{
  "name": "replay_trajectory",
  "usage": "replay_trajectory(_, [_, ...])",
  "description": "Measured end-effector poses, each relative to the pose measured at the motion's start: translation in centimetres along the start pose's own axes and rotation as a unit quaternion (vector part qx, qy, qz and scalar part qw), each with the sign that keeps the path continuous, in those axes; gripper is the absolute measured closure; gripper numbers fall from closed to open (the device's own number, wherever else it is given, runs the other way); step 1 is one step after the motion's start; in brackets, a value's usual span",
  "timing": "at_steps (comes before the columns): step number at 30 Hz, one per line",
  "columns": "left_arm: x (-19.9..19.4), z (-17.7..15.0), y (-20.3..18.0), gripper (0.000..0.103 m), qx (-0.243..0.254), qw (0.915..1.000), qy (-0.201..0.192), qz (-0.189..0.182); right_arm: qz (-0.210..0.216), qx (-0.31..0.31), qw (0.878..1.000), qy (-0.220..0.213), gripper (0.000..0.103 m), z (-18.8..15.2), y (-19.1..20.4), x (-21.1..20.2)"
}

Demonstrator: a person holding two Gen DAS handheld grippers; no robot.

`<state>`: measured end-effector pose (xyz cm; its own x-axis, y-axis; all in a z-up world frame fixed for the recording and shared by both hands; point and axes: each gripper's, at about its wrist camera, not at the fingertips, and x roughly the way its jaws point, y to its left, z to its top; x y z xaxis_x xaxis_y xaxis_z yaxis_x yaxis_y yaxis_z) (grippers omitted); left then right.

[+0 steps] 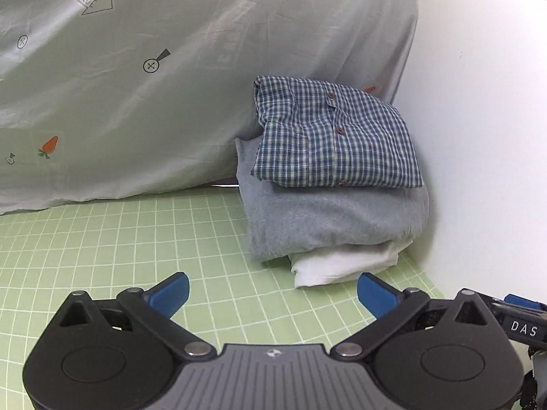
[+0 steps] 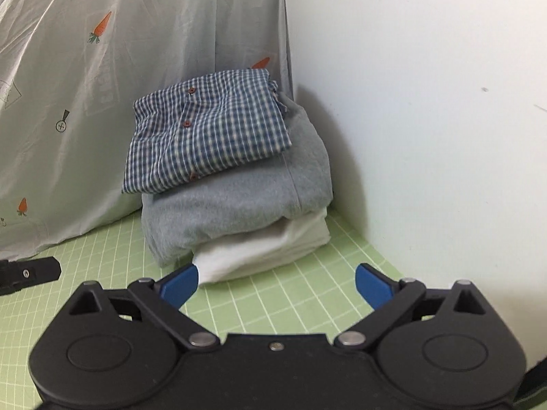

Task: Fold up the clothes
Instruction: 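Open both grippers and withdraw from the stack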

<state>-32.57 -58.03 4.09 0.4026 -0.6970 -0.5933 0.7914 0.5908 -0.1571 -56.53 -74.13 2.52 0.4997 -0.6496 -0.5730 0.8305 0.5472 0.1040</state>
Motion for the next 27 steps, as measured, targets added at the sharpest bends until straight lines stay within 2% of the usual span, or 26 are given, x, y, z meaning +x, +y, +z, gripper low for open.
replay_trajectory(4, [-0.8,-0.7,-0.8,0.000,0.016,0.9998,0.001,-0.014,-0.005,0.012,1.000,0.014,0.004,-1.8,-1.0,-1.3])
replay_trajectory(12, [-1.2,-1.6,-1.9,0.000,0.053,0.9984,0.006,-0.018,0.002,0.019,1.000,0.015,0.004,-2.6,-1.5,-2.4])
replay_trajectory(27, [-1.6,-1.2,-0.5,0.000,0.063,0.9977,0.003,-0.027,0.001,0.028,1.000,0.010,0.004,-2.9,-0.1,-2.9])
